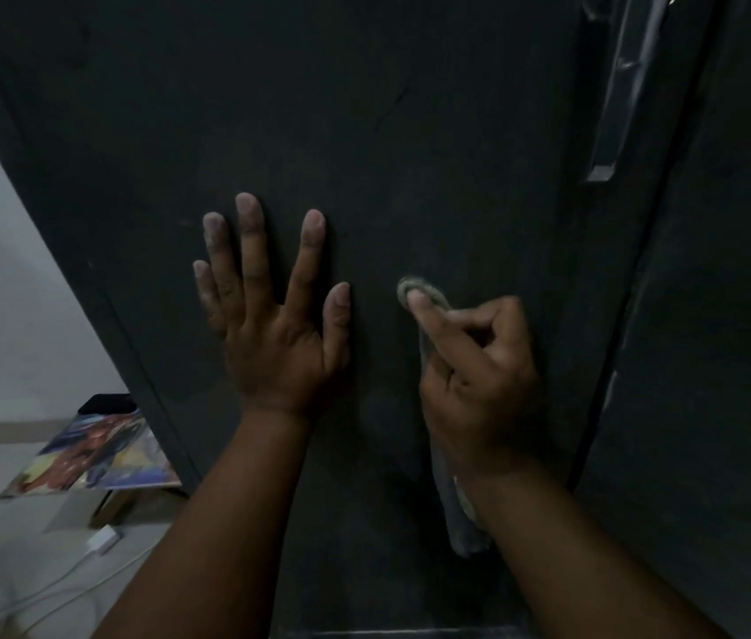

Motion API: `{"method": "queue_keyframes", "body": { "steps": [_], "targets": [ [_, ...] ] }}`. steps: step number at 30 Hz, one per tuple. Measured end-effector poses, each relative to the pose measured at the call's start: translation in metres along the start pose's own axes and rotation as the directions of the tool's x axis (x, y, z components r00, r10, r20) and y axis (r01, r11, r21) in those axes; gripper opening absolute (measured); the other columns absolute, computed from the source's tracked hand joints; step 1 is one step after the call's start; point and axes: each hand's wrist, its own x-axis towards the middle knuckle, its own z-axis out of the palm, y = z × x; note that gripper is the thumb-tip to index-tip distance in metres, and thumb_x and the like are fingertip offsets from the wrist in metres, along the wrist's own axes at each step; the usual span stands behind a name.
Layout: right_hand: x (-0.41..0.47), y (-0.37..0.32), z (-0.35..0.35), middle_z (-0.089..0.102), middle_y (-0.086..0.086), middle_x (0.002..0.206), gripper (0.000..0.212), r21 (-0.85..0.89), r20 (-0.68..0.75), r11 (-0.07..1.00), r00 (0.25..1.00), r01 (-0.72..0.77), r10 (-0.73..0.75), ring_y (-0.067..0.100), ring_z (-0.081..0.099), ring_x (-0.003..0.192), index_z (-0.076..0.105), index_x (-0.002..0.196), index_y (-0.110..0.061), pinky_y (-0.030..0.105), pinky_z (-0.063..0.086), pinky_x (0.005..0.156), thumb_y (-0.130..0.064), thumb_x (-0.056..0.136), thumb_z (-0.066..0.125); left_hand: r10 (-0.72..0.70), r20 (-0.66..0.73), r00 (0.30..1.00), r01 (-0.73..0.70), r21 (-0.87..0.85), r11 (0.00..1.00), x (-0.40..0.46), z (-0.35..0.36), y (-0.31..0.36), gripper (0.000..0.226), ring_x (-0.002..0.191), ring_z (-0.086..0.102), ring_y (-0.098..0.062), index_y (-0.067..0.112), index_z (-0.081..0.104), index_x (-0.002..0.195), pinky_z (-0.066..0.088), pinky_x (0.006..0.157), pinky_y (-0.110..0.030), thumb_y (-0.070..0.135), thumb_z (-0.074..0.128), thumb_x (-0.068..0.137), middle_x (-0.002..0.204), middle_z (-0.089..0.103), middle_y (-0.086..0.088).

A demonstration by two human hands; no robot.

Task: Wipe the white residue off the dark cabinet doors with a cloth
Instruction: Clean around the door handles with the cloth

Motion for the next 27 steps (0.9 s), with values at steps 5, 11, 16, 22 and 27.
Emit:
{"method": "queue_keyframes", "body": {
  "steps": [5,11,16,22,27],
  "targets": [
    [-0.042,0.015,-0.014,0.061,0.005,0.092,0.027,-0.005,0.194,0.997,0.978,-0.073,0.073,0.027,0.066,0.071,0.076,0.118,-0.033,0.043,0.055,0.051,-0.018,0.096,0.069,0.021,-0.018,1.0,-0.02,0.017,1.0,0.0,0.001,-0.002,0.059,0.154,0.02,-0.05,0.026,0.034,0.159,0.008,0.128,-0.055,0.046,0.047,0.105,0.165,0.028,-0.027],
    [0.006,0.013,-0.017,0.058,0.007,0.089,0.026,0.022,-0.009,0.995,0.995,-0.099,0.099,0.023,0.059,0.071,0.079,0.113,-0.024,0.041,0.051,0.055,-0.008,0.096,0.069,0.031,-0.017,0.999,-0.031,0.033,0.999,-0.005,0.001,-0.004,0.061,0.153,0.02,-0.049,0.026,0.033,0.159,0.006,0.128,-0.053,0.048,0.046,0.104,0.164,0.029,-0.027],
    [0.063,-0.016,-0.003,0.056,0.006,0.09,0.027,-0.034,-0.104,0.999,0.995,-0.013,0.009,0.017,0.052,0.07,0.079,0.115,-0.025,0.034,0.047,0.052,-0.013,0.097,0.063,0.02,-0.006,1.0,-0.02,0.029,0.999,-0.005,0.002,-0.003,0.061,0.153,0.018,-0.048,0.028,0.031,0.159,0.006,0.127,-0.054,0.049,0.045,0.103,0.165,0.028,-0.025],
    [-0.017,-0.013,-0.001,0.059,0.001,0.089,0.026,-0.042,0.169,0.998,0.984,-0.057,0.063,0.023,0.06,0.066,0.08,0.111,-0.034,0.041,0.051,0.047,-0.016,0.093,0.075,0.032,-0.021,0.999,-0.031,0.043,0.999,-0.006,0.003,-0.004,0.061,0.153,0.022,-0.049,0.024,0.036,0.158,0.011,0.126,-0.056,0.048,0.046,0.103,0.164,0.03,-0.026],
    [-0.043,0.025,-0.03,0.052,-0.014,0.097,0.039,0.016,0.185,0.988,0.972,-0.152,0.147,0.004,0.059,0.077,0.071,0.116,-0.045,0.031,0.054,0.063,-0.015,0.092,0.071,0.04,-0.015,0.999,-0.039,0.039,0.998,-0.007,0.004,-0.006,0.061,0.153,0.02,-0.05,0.025,0.033,0.159,0.006,0.128,-0.053,0.048,0.046,0.104,0.164,0.028,-0.027]
  ]
}}
